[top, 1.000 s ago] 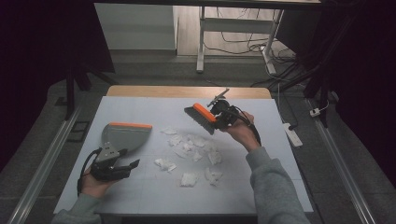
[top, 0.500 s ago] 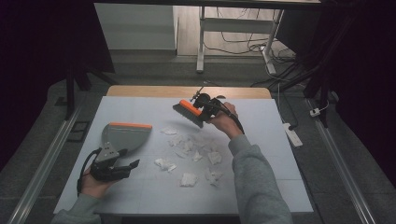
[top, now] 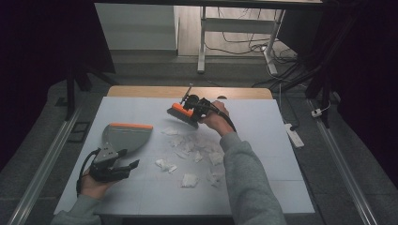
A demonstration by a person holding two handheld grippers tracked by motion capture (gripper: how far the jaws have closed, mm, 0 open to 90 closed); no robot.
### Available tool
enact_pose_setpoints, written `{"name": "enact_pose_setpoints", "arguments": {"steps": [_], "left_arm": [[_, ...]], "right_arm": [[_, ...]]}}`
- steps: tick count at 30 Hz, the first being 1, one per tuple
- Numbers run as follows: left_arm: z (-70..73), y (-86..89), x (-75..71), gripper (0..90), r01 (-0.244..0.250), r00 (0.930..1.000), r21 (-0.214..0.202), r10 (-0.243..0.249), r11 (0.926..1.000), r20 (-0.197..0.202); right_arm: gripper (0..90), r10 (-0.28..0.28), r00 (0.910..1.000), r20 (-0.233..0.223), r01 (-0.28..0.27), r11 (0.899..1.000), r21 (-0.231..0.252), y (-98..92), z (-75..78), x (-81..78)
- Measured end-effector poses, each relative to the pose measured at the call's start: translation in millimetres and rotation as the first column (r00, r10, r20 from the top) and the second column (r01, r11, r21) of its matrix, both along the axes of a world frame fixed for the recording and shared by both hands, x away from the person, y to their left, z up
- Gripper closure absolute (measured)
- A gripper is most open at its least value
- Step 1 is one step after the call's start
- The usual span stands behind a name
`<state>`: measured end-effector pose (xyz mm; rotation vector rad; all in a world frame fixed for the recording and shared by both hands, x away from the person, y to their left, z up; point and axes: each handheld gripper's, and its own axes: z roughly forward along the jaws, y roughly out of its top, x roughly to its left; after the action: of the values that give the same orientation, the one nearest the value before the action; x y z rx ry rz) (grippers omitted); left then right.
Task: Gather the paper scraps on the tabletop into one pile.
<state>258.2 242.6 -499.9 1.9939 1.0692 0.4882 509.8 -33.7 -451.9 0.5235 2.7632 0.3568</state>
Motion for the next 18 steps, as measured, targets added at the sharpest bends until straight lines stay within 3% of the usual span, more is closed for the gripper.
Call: {"name": "enact_pose_setpoints", "arguments": {"steps": [6,8,10,18], "left_arm": [[-0.2,1.4,0.3,35.4,-0.002,1.0,-0.001,0.002,1.0,0.0],[-0.3,1.7,0.2,35.4,-0.003,1.0,-0.001,0.003,1.0,0.0],[-0.3,2.1,0.0,35.4,-0.006,1.0,-0.002,0.006,1.0,0.0],[-0.9,1.5,0.1,35.5,-0.003,1.0,0.002,0.003,1.0,-0.003]], "right_arm": [[69.8,0.03,0.9996,0.0,-0.03,0.999,-0.042,7.6,-4.7,3.8],[69.8,0.037,0.9993,0.003,-0.037,0.999,-0.011,10.2,-7.3,4.5],[69.8,0.046,0.9989,-0.004,-0.046,0.998,-0.047,14.7,-6.1,3.6],[70.0,0.13,0.9913,-0.025,-0.131,0.987,-0.092,30.6,-9.9,-7.0]]}}
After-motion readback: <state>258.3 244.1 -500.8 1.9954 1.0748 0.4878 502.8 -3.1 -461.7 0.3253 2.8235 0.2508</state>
